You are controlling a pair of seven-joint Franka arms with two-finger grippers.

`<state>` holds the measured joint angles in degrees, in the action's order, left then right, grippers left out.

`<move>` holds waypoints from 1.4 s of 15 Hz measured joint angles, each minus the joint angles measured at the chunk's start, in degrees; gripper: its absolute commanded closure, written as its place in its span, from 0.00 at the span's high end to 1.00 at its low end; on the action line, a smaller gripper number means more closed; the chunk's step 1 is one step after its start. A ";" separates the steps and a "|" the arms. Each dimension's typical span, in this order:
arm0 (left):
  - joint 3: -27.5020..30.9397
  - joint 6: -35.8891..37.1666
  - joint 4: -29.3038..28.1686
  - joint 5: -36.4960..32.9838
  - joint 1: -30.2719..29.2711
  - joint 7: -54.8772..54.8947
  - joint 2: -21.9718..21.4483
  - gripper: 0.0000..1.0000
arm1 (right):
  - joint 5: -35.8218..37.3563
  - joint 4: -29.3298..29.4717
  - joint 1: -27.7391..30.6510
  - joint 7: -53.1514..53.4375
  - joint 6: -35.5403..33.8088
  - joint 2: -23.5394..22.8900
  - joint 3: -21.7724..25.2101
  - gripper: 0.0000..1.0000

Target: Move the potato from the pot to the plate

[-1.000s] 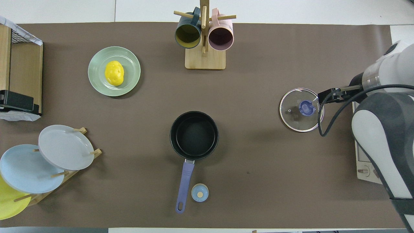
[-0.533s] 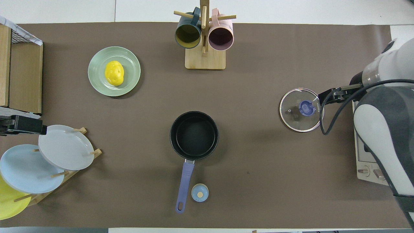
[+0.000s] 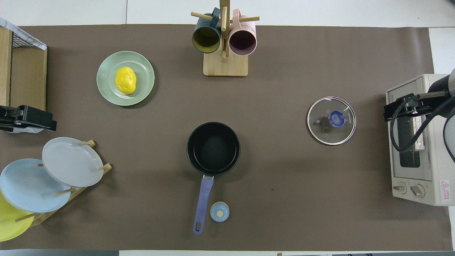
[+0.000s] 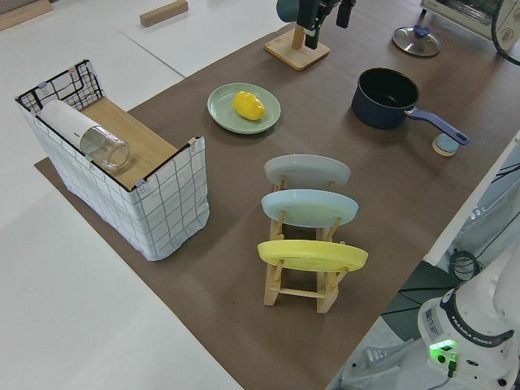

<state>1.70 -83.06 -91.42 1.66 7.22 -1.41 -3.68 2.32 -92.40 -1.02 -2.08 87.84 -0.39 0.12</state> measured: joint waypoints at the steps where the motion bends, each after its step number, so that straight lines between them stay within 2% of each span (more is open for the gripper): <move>1: 0.04 -0.18 -0.18 0.00 0.01 0.00 0.11 1.00 | 0.08 0.08 -0.40 0.00 -0.03 -0.45 0.40 1.00; 6: 0.56 -1.72 -0.60 0.00 0.01 0.01 0.13 1.00 | 0.19 2.44 -1.50 0.00 -0.02 -3.30 2.75 1.00; 13: 0.64 -4.81 -2.14 0.00 0.01 0.01 0.15 1.00 | 0.19 3.52 -1.74 0.00 -2.19 -1.11 2.70 1.00; 21: 0.67 -4.88 -2.35 0.00 0.01 0.02 0.15 1.00 | 0.19 3.50 -1.71 0.00 -2.17 -1.09 4.35 1.00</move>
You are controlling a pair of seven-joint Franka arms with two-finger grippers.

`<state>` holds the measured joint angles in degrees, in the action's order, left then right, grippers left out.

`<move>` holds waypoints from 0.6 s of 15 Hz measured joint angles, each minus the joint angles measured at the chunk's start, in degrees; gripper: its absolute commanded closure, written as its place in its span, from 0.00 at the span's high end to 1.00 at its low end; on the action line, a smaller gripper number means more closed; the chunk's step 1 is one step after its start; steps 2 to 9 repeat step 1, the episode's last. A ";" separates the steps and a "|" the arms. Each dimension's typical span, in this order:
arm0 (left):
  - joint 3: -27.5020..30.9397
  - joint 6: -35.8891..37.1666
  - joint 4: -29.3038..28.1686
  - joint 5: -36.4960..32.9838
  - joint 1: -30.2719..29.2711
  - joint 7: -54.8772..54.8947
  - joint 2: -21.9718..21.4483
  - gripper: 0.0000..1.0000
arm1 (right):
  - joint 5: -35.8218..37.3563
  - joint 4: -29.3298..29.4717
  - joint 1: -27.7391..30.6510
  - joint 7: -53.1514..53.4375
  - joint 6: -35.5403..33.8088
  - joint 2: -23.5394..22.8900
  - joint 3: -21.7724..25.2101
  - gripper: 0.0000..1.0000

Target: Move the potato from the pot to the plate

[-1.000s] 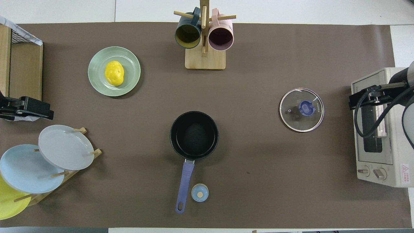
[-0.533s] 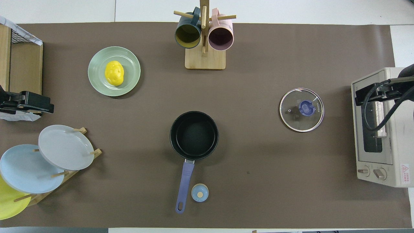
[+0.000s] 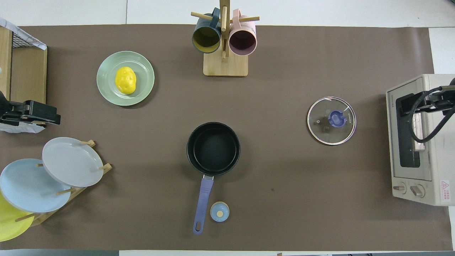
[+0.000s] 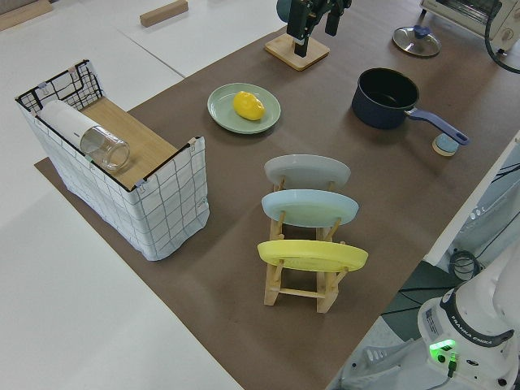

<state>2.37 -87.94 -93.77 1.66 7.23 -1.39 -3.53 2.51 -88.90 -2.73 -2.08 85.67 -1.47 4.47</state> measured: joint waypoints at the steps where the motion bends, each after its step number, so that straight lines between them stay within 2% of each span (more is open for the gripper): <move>1: 0.02 0.00 0.00 0.00 0.00 0.00 0.00 1.00 | 0.00 0.00 -0.01 0.00 0.00 0.00 0.00 1.00; 9: 0.02 0.00 0.00 0.00 0.00 0.00 0.00 1.00 | 0.00 0.00 -0.01 0.00 0.00 0.00 0.00 1.00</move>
